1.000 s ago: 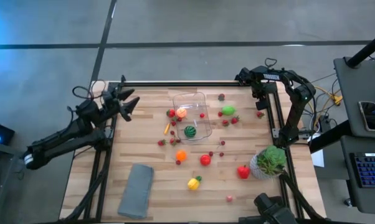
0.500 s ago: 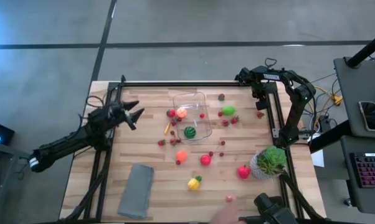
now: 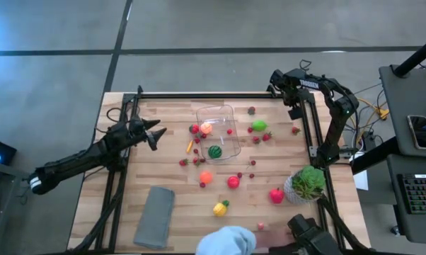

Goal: Pick and placing Produce into tupperware
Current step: Put the red cherry into the transparent container

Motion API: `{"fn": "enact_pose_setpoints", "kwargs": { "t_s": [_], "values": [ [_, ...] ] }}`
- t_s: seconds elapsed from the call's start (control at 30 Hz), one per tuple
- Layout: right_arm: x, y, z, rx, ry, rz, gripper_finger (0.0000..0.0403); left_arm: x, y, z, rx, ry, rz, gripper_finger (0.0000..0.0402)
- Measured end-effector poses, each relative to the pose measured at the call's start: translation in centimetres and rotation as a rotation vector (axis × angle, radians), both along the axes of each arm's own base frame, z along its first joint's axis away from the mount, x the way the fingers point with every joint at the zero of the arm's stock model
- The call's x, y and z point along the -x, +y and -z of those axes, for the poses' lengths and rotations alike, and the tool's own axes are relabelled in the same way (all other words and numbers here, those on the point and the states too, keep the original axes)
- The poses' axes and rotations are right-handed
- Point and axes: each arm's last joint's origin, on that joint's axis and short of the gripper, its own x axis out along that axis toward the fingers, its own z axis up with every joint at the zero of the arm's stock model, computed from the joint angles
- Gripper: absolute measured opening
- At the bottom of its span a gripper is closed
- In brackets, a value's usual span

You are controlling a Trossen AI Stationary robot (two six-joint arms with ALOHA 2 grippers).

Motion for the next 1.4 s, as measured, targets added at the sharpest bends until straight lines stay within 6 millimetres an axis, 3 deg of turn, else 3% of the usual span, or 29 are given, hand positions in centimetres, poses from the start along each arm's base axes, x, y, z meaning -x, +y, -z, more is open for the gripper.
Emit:
{"fn": "enact_pose_setpoints", "kwargs": {
  "t_s": [0.33, 0.53, 0.73, 1.4],
  "values": [
    [0.4, 0.5, -0.2, -0.033, 0.074, 0.005, 0.0263, -0.1, 0.1, 0.3, 0.016, 0.029, -0.002, 0.0263],
    [1.2, 0.9, 0.0, -0.022, 0.106, 0.16, 0.0263, -0.2, 0.1, 0.4, 0.022, 0.039, -0.001, 0.0263],
    [2.1, 1.3, 0.9, -0.023, 0.142, 0.207, 0.0263, -0.2, 0.1, 0.5, 0.027, 0.045, 0.002, 0.0263],
    [2.9, 1.0, 1.9, 0.037, 0.13, 0.282, 0.0263, -0.2, 0.1, 0.6, 0.028, 0.048, 0.001, 0.0263]
  ]
}}
